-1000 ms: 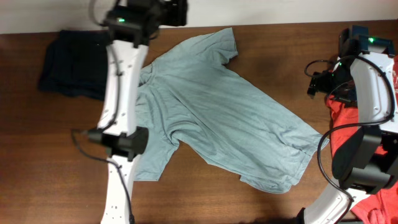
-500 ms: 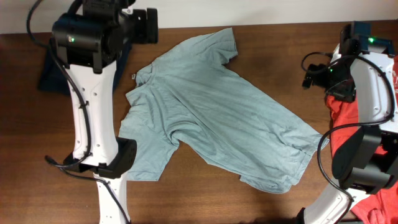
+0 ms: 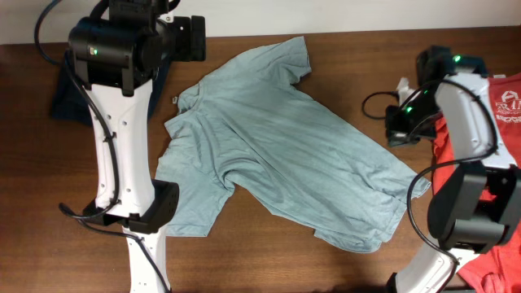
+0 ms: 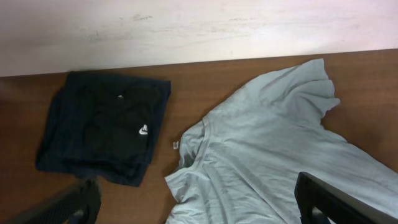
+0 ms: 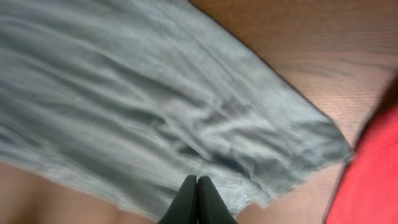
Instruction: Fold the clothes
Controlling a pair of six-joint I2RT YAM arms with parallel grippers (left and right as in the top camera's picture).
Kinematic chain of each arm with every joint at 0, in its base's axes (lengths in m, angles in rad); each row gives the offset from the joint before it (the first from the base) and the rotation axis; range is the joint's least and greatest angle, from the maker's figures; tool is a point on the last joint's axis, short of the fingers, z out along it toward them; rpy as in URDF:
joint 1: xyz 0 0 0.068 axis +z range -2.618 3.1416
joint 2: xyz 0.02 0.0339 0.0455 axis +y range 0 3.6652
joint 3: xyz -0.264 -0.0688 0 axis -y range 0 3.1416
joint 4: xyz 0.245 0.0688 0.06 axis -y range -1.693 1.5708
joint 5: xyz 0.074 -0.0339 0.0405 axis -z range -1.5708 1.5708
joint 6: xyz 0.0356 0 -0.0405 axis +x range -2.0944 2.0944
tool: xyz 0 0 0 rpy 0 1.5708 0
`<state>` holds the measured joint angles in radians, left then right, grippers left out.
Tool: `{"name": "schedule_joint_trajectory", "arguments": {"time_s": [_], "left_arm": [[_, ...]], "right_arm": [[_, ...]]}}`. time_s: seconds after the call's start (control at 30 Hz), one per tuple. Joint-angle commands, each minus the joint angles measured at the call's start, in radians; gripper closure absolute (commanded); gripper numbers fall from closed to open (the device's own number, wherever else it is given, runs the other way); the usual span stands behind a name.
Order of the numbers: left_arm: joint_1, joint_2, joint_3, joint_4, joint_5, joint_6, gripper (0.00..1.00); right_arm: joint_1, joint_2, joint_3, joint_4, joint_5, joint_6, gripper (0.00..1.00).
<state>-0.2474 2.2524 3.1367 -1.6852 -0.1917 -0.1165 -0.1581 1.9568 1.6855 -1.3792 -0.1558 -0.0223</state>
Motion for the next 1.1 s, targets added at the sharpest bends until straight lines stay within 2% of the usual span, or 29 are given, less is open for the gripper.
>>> {"name": "schedule_joint_trajectory", "arguments": {"time_s": [0.0,0.17,0.3,0.53,1.07], "left_arm": [[0.000,0.003,-0.002,-0.002,-0.011,0.005,0.01],[0.000,0.003,-0.002,-0.002,-0.011,0.005,0.01],[0.000,0.003,-0.002,-0.002,-0.011,0.005,0.01],[0.000,0.003,-0.002,-0.002,-0.011,0.005,0.01],[0.000,0.003,-0.002,-0.002,-0.011,0.005,0.01]], "right_arm": [[0.014,-0.019,-0.123,0.083,0.014,0.054,0.96],[0.016,-0.019,-0.290,0.299,0.014,0.109,0.96],[0.016,-0.019,-0.337,0.416,0.043,0.110,0.96],[0.016,-0.014,-0.344,0.443,0.114,0.148,0.96],[0.016,0.101,-0.358,0.480,0.116,0.197,0.96]]}}
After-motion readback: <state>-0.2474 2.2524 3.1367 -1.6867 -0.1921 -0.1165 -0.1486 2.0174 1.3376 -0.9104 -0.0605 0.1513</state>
